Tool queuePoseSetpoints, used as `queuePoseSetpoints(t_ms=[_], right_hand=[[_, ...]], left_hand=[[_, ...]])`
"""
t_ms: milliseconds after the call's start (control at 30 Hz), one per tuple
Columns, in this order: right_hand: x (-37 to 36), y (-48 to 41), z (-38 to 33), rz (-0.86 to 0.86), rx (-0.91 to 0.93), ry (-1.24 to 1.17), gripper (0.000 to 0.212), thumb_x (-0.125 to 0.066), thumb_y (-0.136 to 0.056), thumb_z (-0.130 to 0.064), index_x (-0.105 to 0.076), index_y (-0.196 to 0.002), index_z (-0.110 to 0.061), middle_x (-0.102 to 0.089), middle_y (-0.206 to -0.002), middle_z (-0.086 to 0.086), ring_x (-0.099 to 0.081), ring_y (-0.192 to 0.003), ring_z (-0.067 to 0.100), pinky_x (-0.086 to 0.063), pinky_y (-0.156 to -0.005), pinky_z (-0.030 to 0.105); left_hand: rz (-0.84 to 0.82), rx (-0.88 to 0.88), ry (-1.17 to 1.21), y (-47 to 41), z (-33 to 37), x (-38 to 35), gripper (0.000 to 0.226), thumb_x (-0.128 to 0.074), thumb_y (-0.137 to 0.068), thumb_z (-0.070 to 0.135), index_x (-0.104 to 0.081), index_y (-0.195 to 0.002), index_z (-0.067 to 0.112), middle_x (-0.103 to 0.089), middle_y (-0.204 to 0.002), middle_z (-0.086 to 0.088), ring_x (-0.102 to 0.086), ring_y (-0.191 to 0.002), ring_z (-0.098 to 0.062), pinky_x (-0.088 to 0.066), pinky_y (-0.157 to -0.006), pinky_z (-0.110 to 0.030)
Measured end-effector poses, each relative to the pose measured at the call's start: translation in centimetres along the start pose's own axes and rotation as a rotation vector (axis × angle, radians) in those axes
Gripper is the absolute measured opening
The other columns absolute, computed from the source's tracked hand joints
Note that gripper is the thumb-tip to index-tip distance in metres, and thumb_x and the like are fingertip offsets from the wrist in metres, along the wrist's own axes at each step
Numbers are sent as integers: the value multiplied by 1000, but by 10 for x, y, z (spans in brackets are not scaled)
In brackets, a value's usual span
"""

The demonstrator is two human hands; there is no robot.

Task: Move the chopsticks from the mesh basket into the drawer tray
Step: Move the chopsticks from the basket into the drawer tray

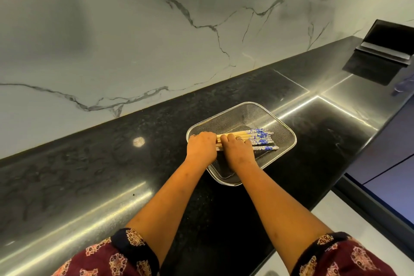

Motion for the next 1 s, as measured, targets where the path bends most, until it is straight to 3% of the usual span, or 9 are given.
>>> queuePoseSetpoints(t_ms=[267, 333, 433, 500, 633, 733, 833, 933, 1000], right_hand=[[4, -4, -3, 68, 30, 133, 32, -48, -94, -24, -41, -125, -16, -54, -127, 6, -50, -119, 27, -39, -93, 45], [8, -3, -3, 97, 33, 138, 26, -42, -96, -23, -44, -121, -16, -56, -125, 6, -50, -119, 27, -38, -93, 45], [23, 0, -3, 184, 16, 83, 21, -37, -96, -16, -45, -116, -14, -58, -120, 8, -49, -117, 30, -37, -92, 43], [43, 0, -3, 228, 25, -20, 21, -42, -92, -8, -44, -112, -12, -62, -114, 11, -55, -109, 33, -38, -94, 43], [88, -3, -5, 225, 98, -403, 19, -42, -93, -6, -39, -111, -10, -63, -98, 15, -61, -81, 33, -45, -71, 41], [120, -5, -4, 213, 75, -888, 18, -40, -97, -11, -41, -115, -8, -58, -92, 11, -57, -79, 23, -47, -70, 37], [142, -4, 2, 221, -38, -1441, 9, -41, -99, -14, -48, -104, -17, -54, -79, 0, -54, -65, 10, -49, -62, 23], [144, 0, 1, 45, -83, -1833, 10, -46, -97, -13, -51, -93, -21, -53, -72, 0, -50, -58, 9, -46, -58, 22], [136, 6, -1, -129, -134, -1875, 7, -52, -95, -15, -54, -88, -15, -53, -64, 1, -51, -55, 9, -48, -54, 23]], left_hand=[[54, 10, 146, 5, -4, 4, 28, -50, -88, 12, -63, -113, 13, -65, -114, -7, -59, -105, -23, -43, -97, -37], [210, 10, 310, 12, -9, 12, 28, -51, -90, 14, -62, -115, 13, -65, -116, -6, -58, -107, -21, -44, -96, -34], [513, 61, 651, 27, -23, 25, 31, -51, -94, 20, -57, -124, 15, -59, -124, -3, -52, -114, -11, -36, -95, -18], [582, 154, 907, 31, -35, 24, 36, -52, -94, 23, -50, -130, 18, -52, -130, -2, -47, -113, -6, -34, -93, -17], [343, 248, 1421, 20, -34, 19, 48, -54, -93, 30, -39, -137, 19, -45, -139, -5, -46, -125, -17, -38, -106, -35], [83, 139, 1573, 13, -12, 27, 38, -47, -92, 42, -51, -123, 20, -57, -127, -3, -52, -122, -20, -38, -105, -38], [-88, -15, 1672, 17, 15, 43, 53, -47, -83, 49, -52, -123, 14, -64, -115, -6, -61, -110, -21, -47, -95, -36], [-144, -60, 1810, 20, 35, 55, 62, -50, -82, 47, -44, -133, 13, -60, -124, -15, -59, -115, -26, -46, -101, -42], [-114, -33, 1902, 20, 37, 60, 48, -51, -86, 42, -54, -123, 12, -66, -102, -12, -65, -94, -21, -54, -86, -34]])
Point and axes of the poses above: each hand's wrist, its own y-axis away from the middle knuckle, its own x-axis out of the back of the hand, z = x × y, the point moved 7 cm from there along -y, towards the middle knuckle
